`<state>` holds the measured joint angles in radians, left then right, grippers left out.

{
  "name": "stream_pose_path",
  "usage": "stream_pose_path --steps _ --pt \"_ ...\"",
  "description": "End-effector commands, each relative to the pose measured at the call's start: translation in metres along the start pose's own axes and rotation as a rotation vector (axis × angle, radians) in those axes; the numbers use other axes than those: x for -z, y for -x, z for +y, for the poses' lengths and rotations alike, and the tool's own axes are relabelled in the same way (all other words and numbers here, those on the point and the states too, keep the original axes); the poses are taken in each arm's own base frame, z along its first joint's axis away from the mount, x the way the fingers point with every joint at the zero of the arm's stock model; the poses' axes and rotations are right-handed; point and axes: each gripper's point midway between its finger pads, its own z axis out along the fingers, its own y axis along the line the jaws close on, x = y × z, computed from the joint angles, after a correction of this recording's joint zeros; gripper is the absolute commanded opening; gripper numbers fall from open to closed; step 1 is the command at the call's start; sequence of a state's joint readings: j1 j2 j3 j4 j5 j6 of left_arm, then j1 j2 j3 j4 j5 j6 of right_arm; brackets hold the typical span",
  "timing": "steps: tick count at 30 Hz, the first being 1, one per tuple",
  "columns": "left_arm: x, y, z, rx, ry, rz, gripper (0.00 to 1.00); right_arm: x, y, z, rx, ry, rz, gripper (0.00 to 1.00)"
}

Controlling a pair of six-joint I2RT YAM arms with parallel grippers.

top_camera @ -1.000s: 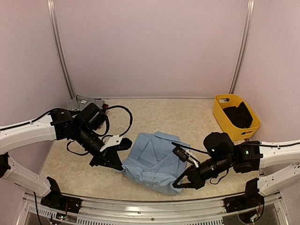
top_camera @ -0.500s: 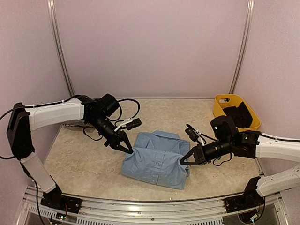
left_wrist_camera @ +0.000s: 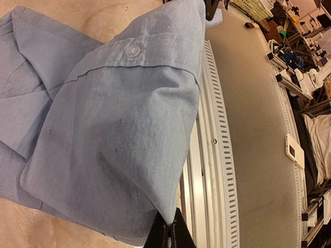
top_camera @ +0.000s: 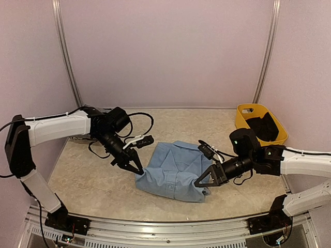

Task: Fold and stack the long sleeve shirts
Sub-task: Fold the 2/3-rectangle-folded shirt at the center of the board.

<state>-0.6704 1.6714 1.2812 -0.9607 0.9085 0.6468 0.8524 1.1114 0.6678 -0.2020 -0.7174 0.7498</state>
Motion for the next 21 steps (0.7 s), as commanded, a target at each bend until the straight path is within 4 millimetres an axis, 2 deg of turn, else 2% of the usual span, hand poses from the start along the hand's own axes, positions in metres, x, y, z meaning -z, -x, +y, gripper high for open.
stream_pose_path --steps 1,4,8,14,18,21 --pt "0.009 -0.001 -0.025 -0.083 0.021 -0.049 0.00 -0.012 -0.018 0.022 0.023 0.094 0.045 0.00" --pt "0.014 -0.003 -0.038 -0.108 0.017 -0.075 0.00 -0.017 -0.028 0.025 -0.007 0.121 0.047 0.00" --pt "0.017 -0.007 -0.051 -0.127 0.029 -0.107 0.00 -0.020 -0.035 0.038 -0.026 0.186 0.029 0.00" --pt "0.039 -0.002 -0.071 -0.167 0.101 -0.209 0.00 -0.024 -0.042 0.048 -0.070 0.262 0.023 0.00" --pt "0.048 0.003 -0.064 -0.104 0.106 -0.252 0.00 -0.024 -0.036 0.052 -0.082 0.270 0.014 0.00" --pt "0.046 0.008 -0.047 -0.018 0.062 -0.247 0.00 -0.023 -0.029 0.049 -0.107 0.265 0.005 0.00"
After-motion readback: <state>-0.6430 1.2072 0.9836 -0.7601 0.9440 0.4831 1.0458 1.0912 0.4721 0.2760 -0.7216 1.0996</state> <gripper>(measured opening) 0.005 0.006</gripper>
